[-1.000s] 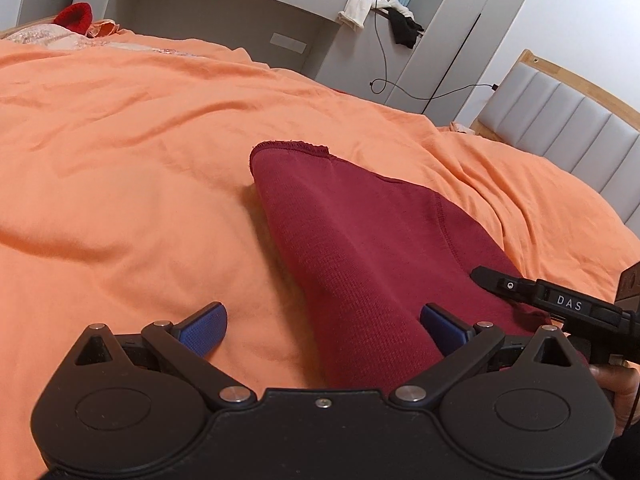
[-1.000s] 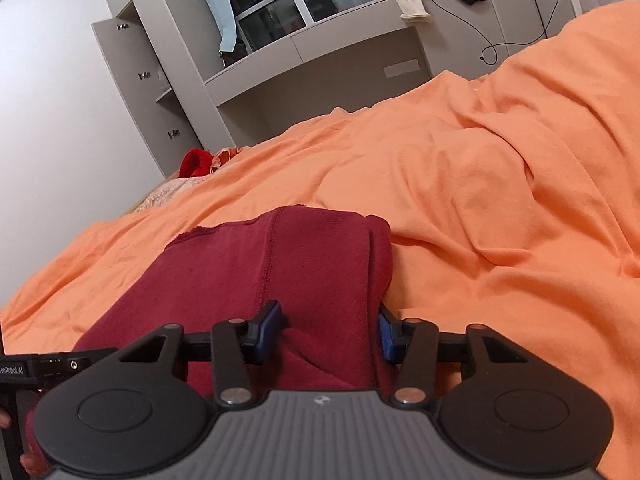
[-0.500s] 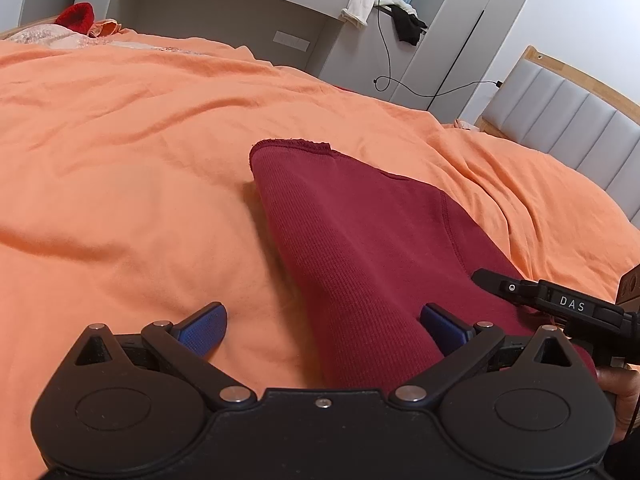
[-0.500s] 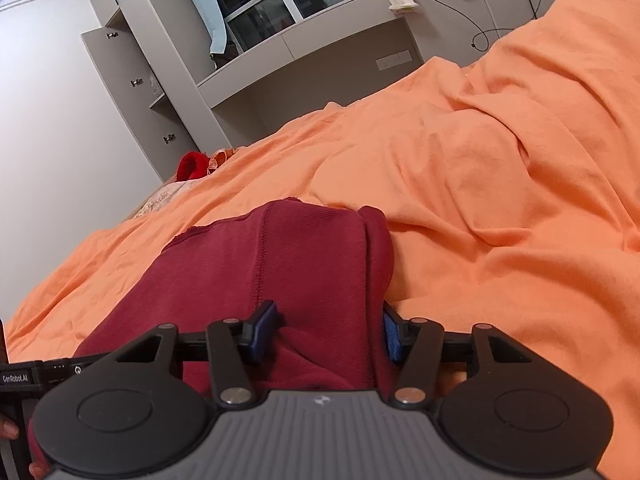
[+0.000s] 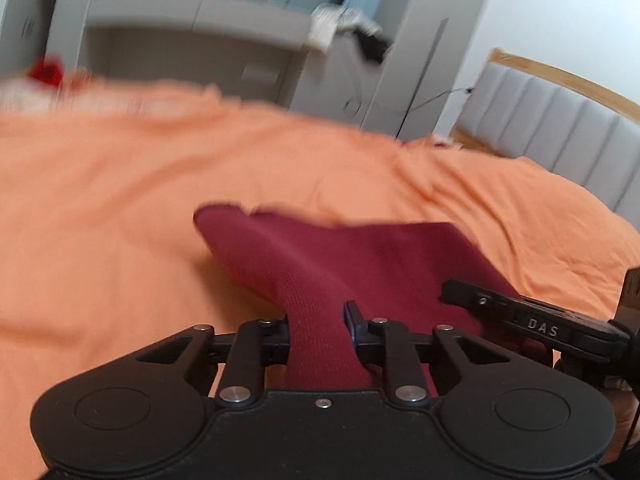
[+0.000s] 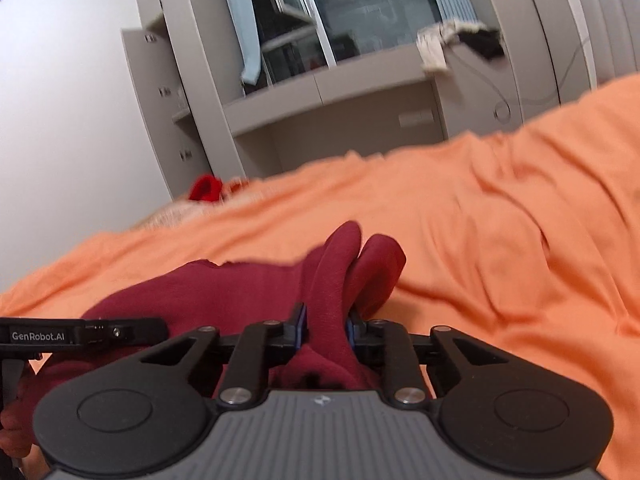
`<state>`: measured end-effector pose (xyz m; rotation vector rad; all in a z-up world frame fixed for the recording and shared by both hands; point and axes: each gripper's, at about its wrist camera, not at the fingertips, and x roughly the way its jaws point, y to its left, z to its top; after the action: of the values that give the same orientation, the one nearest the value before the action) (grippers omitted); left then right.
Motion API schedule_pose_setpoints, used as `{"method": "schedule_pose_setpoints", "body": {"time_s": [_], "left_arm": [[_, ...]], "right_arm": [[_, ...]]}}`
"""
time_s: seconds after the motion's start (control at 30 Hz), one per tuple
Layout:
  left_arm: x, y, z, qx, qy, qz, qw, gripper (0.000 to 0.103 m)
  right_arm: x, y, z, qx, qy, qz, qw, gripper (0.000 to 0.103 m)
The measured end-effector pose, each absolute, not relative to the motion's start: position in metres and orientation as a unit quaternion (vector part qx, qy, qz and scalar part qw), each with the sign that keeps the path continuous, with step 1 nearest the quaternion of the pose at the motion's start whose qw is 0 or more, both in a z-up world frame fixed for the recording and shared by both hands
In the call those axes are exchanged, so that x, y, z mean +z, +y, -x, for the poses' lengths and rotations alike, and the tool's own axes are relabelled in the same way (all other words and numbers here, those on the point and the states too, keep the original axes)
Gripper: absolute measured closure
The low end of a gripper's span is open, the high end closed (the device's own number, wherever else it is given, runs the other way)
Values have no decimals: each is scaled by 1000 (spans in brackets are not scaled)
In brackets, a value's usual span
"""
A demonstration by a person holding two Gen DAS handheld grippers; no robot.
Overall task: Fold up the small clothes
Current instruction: 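Fold the held end over the sweater with both grippers and open them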
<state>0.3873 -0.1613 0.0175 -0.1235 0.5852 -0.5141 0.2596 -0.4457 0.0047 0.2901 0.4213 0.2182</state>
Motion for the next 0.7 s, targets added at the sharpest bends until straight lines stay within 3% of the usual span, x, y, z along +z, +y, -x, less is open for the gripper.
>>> {"method": "schedule_pose_setpoints", "body": {"time_s": [0.23,0.53,0.63,0.7], "left_arm": [[59,-158,-367,-229,167,-31,958,81],[21,-132,-415,-185,271,23,944,79],[17,-128,-416,-178,278,19,944,74],[16,-124,-415,-171,279,19,945,67]], "right_arm": [[31,-423,-271,126,131,-147,972,82],[1,-403,-317,101,208,-111,967,82],[-2,-406,-321,91,226,-120,963,75],[-3,-406,-320,82,233,-116,962,64]]}}
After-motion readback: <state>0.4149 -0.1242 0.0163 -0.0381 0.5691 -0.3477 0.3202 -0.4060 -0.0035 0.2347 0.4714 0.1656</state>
